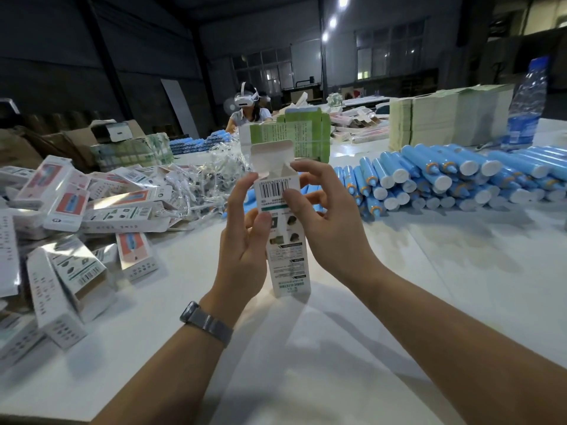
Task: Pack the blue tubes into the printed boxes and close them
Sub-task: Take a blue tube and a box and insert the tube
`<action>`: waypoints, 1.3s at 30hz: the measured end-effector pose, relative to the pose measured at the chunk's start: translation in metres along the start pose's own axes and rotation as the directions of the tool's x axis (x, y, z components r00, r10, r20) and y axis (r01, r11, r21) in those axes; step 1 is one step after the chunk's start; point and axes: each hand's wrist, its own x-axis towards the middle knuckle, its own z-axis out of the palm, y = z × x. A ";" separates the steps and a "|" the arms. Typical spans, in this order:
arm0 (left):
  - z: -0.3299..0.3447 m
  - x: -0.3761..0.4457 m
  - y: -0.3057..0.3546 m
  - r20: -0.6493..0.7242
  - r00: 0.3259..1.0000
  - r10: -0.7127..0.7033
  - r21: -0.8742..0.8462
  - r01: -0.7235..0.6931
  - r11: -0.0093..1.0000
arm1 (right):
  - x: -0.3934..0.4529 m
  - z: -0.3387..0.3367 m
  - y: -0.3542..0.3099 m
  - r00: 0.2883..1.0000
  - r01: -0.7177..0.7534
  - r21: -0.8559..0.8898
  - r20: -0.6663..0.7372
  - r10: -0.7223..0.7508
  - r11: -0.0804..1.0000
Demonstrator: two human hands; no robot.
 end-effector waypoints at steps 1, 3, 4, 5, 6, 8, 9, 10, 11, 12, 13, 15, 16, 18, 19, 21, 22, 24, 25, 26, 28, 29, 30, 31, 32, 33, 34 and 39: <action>0.000 0.001 0.001 -0.003 1.000 0.001 -0.003 -0.001 1.000 | 0.000 0.000 0.000 1.000 0.002 -0.002 0.001 -0.002 1.000; 0.000 0.001 0.002 -0.007 1.000 -0.001 -0.016 0.000 1.000 | 0.000 0.001 -0.001 1.000 0.010 0.000 0.005 -0.010 1.000; -0.001 0.001 0.002 -0.004 1.000 0.000 -0.023 0.000 1.000 | -0.001 0.001 -0.001 1.000 0.013 0.003 0.006 -0.013 1.000; -0.001 0.001 0.003 0.000 1.000 0.002 -0.025 -0.002 1.000 | -0.001 0.002 -0.001 1.000 0.015 0.008 0.008 -0.016 1.000; -0.002 0.001 0.003 0.006 1.000 0.004 -0.025 -0.004 1.000 | -0.001 0.002 -0.001 1.000 0.018 0.012 0.010 -0.018 1.000; -0.002 0.001 0.003 0.015 1.000 0.003 -0.025 -0.003 1.000 | -0.001 0.001 -0.001 1.000 0.022 0.011 0.018 -0.022 1.000; -0.002 0.001 0.004 0.014 1.000 0.005 -0.026 -0.004 1.000 | 0.000 0.000 -0.001 0.999 0.022 0.003 0.022 -0.023 1.000; -0.002 0.001 0.003 0.012 1.000 0.005 -0.029 -0.005 1.000 | 0.000 -0.001 -0.001 0.999 0.024 -0.005 0.028 -0.024 1.000; -0.002 0.001 0.003 0.011 1.000 0.005 -0.032 -0.004 0.999 | 0.001 -0.001 -0.001 0.999 0.028 -0.015 0.034 -0.028 0.999; -0.001 0.001 0.003 0.009 1.000 0.003 -0.036 -0.003 0.999 | 0.002 -0.002 -0.001 0.999 0.044 -0.032 0.034 -0.043 0.999; -0.001 0.001 0.002 0.007 1.000 0.003 -0.040 -0.003 0.999 | 0.002 -0.003 -0.001 0.997 0.071 -0.060 0.025 -0.069 0.996; 0.000 0.001 0.001 0.005 1.000 0.000 -0.053 0.000 0.999 | 0.005 -0.004 -0.003 0.993 0.120 -0.125 0.008 -0.120 0.985; 0.000 0.001 0.001 0.003 1.000 -0.003 -0.061 0.003 0.998 | 0.007 -0.005 -0.003 0.992 0.126 -0.134 0.012 -0.125 0.983; 0.000 0.001 0.001 0.003 1.000 -0.009 -0.072 0.009 0.997 | 0.008 -0.006 -0.006 0.994 0.109 -0.088 0.031 -0.106 0.990; 0.000 0.001 0.001 0.004 1.000 -0.009 -0.073 0.010 0.997 | 0.008 -0.006 -0.007 0.994 0.103 -0.066 0.034 -0.101 0.992; 0.000 0.001 0.001 0.000 1.000 -0.014 -0.073 0.014 0.997 | 0.007 -0.005 -0.009 0.992 0.127 -0.056 0.027 -0.126 0.990; 0.000 0.001 0.000 -0.003 1.000 -0.022 -0.071 0.022 0.997 | 0.006 -0.004 -0.009 0.990 0.141 -0.049 0.022 -0.140 0.989; 0.000 0.000 -0.001 -0.003 1.000 -0.027 -0.060 0.026 0.998 | 0.005 -0.003 -0.010 0.989 0.148 -0.020 0.020 -0.148 0.989; 0.000 0.000 -0.002 -0.002 1.000 -0.021 -0.053 0.021 0.998 | 0.005 -0.003 -0.010 0.988 0.152 -0.021 0.024 -0.152 0.988; 0.001 0.000 -0.002 -0.002 1.000 -0.013 -0.046 0.013 0.999 | 0.005 -0.003 -0.010 0.987 0.160 -0.040 0.032 -0.158 0.986; 0.002 -0.001 -0.003 -0.007 1.000 0.008 -0.030 -0.008 1.000 | 0.006 -0.003 -0.008 0.981 0.189 -0.108 0.058 -0.184 0.976; 0.002 -0.001 -0.003 -0.008 1.000 0.023 -0.021 -0.023 0.999 | 0.006 -0.003 -0.007 0.978 0.206 -0.140 0.071 -0.198 0.968; 0.003 -0.001 -0.003 -0.009 0.999 0.044 -0.009 -0.044 0.999 | 0.006 -0.003 -0.005 0.976 0.215 -0.165 0.078 -0.205 0.963; 0.003 -0.001 -0.003 -0.009 0.998 0.065 0.011 -0.065 0.998 | 0.006 -0.003 -0.004 0.976 0.215 -0.180 0.080 -0.204 0.960; 0.003 -0.001 -0.003 -0.008 0.997 0.081 0.031 -0.081 0.996 | 0.006 -0.003 -0.003 0.977 0.212 -0.188 0.079 -0.200 0.959; 0.002 -0.001 -0.004 -0.006 0.996 0.087 0.045 -0.087 0.995 | 0.007 -0.003 -0.002 0.977 0.210 -0.189 0.076 -0.199 0.959; 0.002 -0.001 -0.005 -0.001 0.997 0.083 0.050 -0.083 0.995 | 0.006 -0.003 -0.002 0.977 0.209 -0.187 0.072 -0.199 0.960; 0.002 0.000 -0.001 -0.035 0.999 0.041 -0.009 -0.041 0.999 | 0.005 -0.002 -0.004 0.983 0.182 -0.140 0.044 -0.177 0.973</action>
